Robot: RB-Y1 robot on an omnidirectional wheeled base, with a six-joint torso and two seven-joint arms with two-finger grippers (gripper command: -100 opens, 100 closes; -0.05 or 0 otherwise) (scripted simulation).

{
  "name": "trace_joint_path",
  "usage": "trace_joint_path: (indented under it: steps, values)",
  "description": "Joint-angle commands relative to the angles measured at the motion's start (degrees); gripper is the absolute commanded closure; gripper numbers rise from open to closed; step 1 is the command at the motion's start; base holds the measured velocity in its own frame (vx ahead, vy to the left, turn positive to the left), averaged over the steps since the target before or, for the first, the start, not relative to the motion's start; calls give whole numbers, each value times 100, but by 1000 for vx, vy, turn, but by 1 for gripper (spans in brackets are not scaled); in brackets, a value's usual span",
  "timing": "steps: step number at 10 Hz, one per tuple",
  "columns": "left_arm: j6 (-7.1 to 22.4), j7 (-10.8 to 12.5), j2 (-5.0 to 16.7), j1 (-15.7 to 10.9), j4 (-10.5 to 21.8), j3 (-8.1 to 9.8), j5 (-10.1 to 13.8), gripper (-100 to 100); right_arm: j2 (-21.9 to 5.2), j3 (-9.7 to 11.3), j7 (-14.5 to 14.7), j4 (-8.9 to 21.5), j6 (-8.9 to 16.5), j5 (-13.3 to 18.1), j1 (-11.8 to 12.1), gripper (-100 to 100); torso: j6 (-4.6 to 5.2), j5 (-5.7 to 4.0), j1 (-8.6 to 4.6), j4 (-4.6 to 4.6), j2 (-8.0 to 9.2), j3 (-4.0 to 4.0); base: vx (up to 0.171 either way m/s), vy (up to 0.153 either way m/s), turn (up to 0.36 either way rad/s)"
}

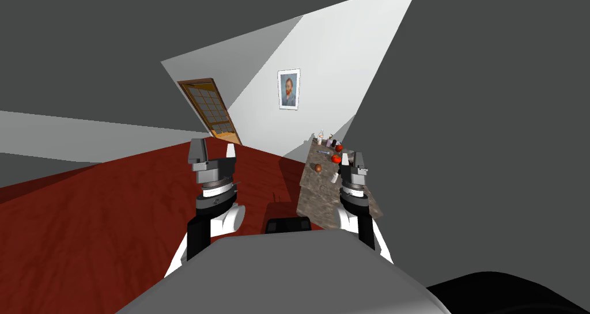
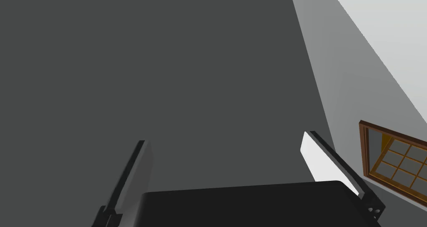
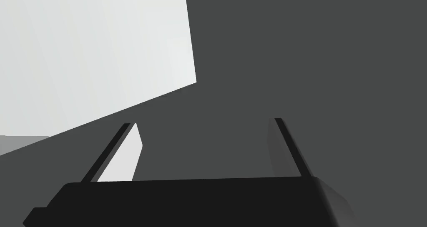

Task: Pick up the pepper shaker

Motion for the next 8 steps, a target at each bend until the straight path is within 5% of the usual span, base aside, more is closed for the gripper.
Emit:
trace_joint_path:
  steps: [1, 8]
  values:
    - [0, 0, 0, 0, 0, 0, 0, 0, -186, -31, 39, 57, 28, 43, -7, -100, 0, 0, 0, 0, 0, 0, -8, 6, -6]
    - [0, 0, 0, -1, 0, 0, 0, 0, -970, -431, 518, 739, 339, 575, -93, -100, 0, 3, 11, 5, 23, 13, -43, 26, -8]
